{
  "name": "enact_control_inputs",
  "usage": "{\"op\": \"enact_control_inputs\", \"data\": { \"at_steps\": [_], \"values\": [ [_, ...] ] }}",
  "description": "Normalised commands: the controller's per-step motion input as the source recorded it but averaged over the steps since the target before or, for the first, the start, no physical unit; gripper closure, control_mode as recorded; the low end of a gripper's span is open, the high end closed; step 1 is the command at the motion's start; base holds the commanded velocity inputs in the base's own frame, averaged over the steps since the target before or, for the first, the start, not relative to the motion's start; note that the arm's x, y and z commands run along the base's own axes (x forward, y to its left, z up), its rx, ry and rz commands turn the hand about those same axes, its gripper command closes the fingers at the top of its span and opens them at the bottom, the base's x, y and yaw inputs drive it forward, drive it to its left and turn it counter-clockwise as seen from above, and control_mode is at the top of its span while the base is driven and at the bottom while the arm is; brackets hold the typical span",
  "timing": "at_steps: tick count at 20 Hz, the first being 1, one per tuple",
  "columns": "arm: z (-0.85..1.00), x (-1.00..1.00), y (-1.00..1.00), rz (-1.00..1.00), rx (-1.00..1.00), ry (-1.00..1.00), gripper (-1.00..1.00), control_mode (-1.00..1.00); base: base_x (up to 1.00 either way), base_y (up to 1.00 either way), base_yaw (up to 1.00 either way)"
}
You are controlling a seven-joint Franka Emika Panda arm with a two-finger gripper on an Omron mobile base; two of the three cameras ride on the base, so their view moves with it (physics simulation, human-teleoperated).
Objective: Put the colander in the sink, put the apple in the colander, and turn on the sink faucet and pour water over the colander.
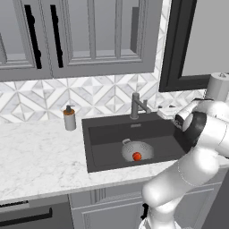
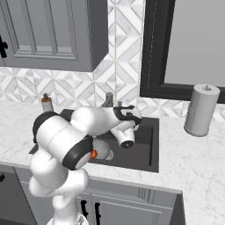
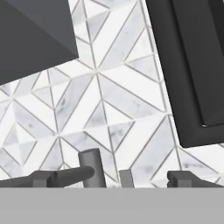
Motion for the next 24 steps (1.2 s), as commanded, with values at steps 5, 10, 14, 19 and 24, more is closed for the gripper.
{"op": "enact_control_inputs", "data": {
  "at_steps": [5, 10, 14, 19, 24],
  "values": [
    [-0.02, 0.21, -0.02, 0.02, 0.01, 0.0, -1.0, -1.0, 0.0, 0.0, 0.0],
    [-0.01, 0.13, -0.07, 0.03, 0.01, 0.0, -1.0, -1.0, 0.0, 0.0, 0.0],
    [-0.04, 0.0, 0.0, 0.0, 0.0, 0.04, -1.0, -1.0, 0.0, 0.0, 0.0],
    [-0.19, 0.05, 0.0, 0.0, 0.0, 0.03, -1.0, -1.0, 0.0, 0.0, 0.0],
    [-0.23, 0.15, 0.02, 0.0, 0.0, 0.0, -1.0, -1.0, 0.0, 0.0, 0.0]
  ]
}}
